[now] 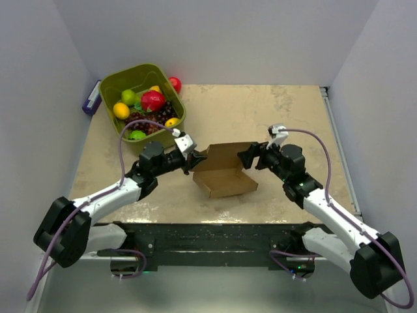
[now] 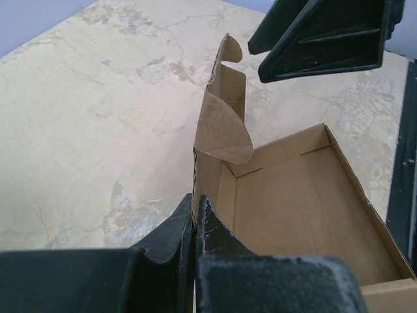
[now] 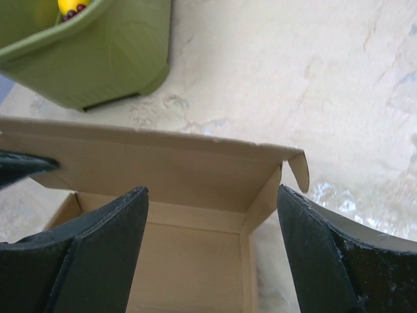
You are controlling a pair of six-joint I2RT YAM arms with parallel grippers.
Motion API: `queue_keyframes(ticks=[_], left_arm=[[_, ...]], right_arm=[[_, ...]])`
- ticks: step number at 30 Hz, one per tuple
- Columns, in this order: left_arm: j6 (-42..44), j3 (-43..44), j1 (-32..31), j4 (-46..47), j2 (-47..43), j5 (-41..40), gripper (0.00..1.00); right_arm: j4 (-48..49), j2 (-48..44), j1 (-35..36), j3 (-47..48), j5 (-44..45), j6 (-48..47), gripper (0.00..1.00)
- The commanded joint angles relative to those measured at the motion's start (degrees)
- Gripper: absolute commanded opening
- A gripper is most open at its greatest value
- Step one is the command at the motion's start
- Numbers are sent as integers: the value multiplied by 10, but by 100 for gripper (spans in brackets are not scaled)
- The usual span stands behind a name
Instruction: Fold the paper box
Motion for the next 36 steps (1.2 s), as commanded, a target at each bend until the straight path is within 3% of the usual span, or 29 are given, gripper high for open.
queue_keyframes(ticks=[1,7,11,20,36], left_arm=[[7,37,7,-60,-30,67,0],[-55,26,19,-53,-73,98,0],[-66,11,19,-65,-120,91,0],[-70,5,19,-76,-137,103,0],[-78,-1,19,-58,-131,103,0]], right_arm=[[11,-52,-1,-39,21,30,86],[23,-85,-1,-73,32,35,85],[16,-109,-1,-96,39,46,82],[8,-168,-2,-104,45,6,75],[7,-154,-2,-97,2,-12,24]])
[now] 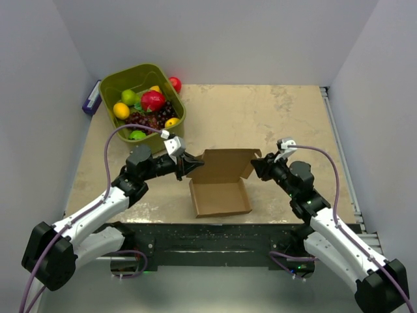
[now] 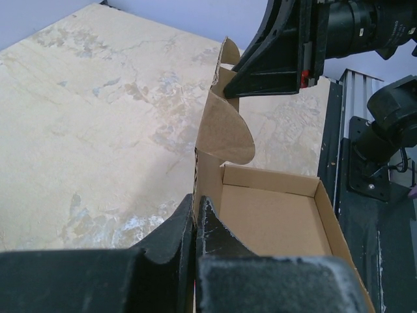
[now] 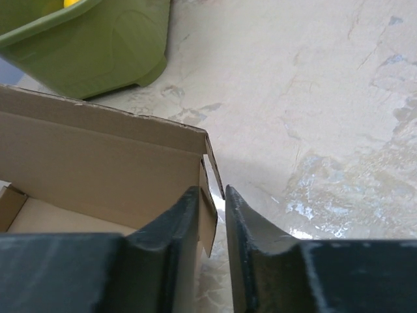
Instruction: Fold the paper box
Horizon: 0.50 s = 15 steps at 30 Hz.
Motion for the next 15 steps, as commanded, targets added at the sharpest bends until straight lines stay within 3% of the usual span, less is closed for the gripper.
queue_keyframes(ticks=[1,4,5,6,8,9,12,15], left_arm=[[-14,0,2,32,-1,11,0],[-20,0,2,31,2,-5,0],[-21,3,2,23,2,-12,5],[-20,5,2,15,0,-37,19],[-17,13,2,-10,-6,-61,32],[-13,15,3,-18,-8,-87,44],[-6,24,2,-44,-15,-118,58],[-4,25,3,-54,-13,-133,62]], right_arm=[[12,6,-1,17,-8,-10,20],[12,4,-1,16,1,-12,5],[8,2,-1,15,6,-13,0],[7,-3,-1,15,10,-15,0],[3,-9,-1,15,19,-16,0],[2,-10,-1,13,21,-16,0],[-1,-18,-1,13,26,-15,0],[-2,-17,-1,13,28,-15,0]])
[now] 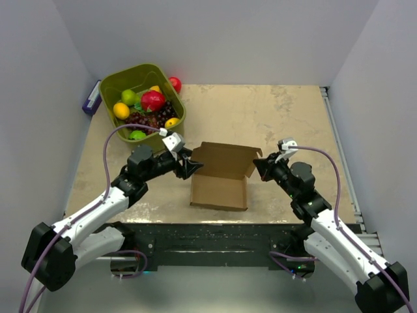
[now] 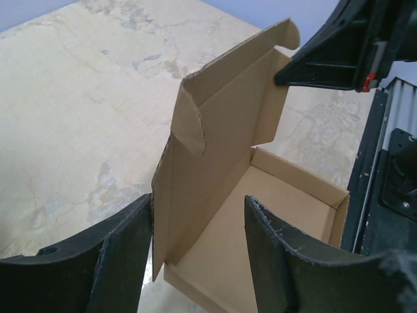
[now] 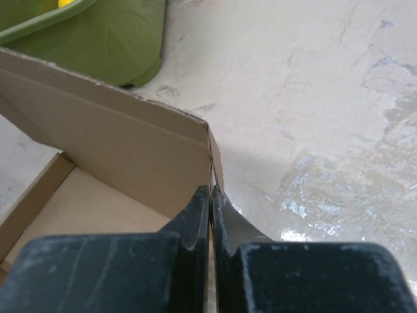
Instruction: Fold the paper box
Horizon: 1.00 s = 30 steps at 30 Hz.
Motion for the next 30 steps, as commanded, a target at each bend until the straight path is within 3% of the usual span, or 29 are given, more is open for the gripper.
queue_keyframes(ticks=[1,6,14,21,26,30], left_arm=[[6,25,2,-20,-6,-51,63],[13,28,2,-31,-7,-112,61],[22,39,2,-6,12,-124,58],[41,83,3,33,82,-169,59],[34,141,28,32,147,-114,61],[1,134,50,68,143,-64,62]], right_arm=[[11,-7,-1,13,18,-4,0],[14,-10,-1,9,13,-4,0],[20,-5,-1,9,6,-7,0],[25,-5,-1,9,-6,-11,0],[24,-6,-1,19,-59,-15,0],[-17,-8,-1,52,-89,-35,0]])
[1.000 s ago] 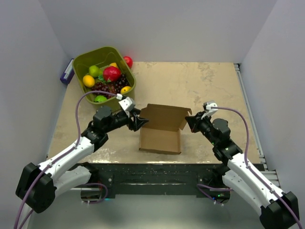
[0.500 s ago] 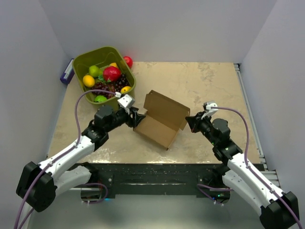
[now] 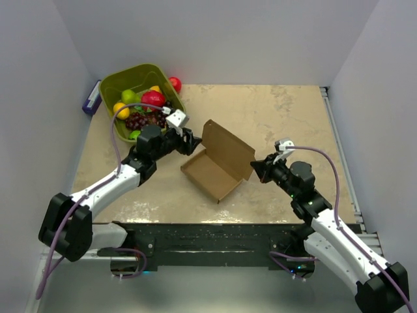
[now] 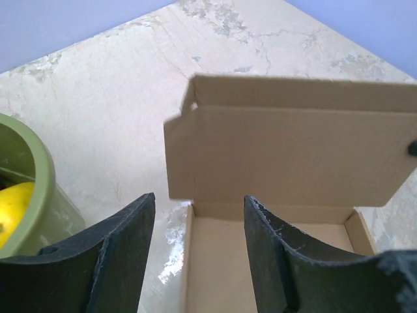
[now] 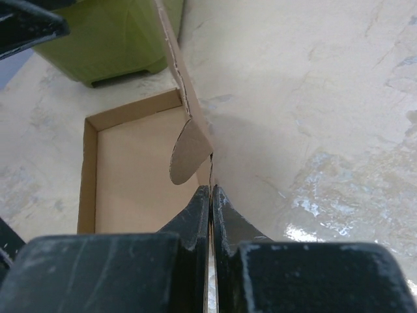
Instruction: Fold the paper box
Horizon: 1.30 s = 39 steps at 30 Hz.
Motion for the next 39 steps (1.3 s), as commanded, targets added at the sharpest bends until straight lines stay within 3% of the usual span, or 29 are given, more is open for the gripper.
queue_keyframes(ticks=[1,14,26,39], left_arm=[[-29,12,23,63,-16,62,63],[-47,-66,41,-17,-169,5,68],[-50,-44,46,-80,-193,5,68],[-47,-44,54,-75,-201,5,68]], right_arm=[[-21,-10,-1,60,-57,-27,0],[-56,-20,-1,106,-128,-27,0],[-69,-30,-1,130,-160,-22,0],[-69,-27,-1,132,-195,-22,0]])
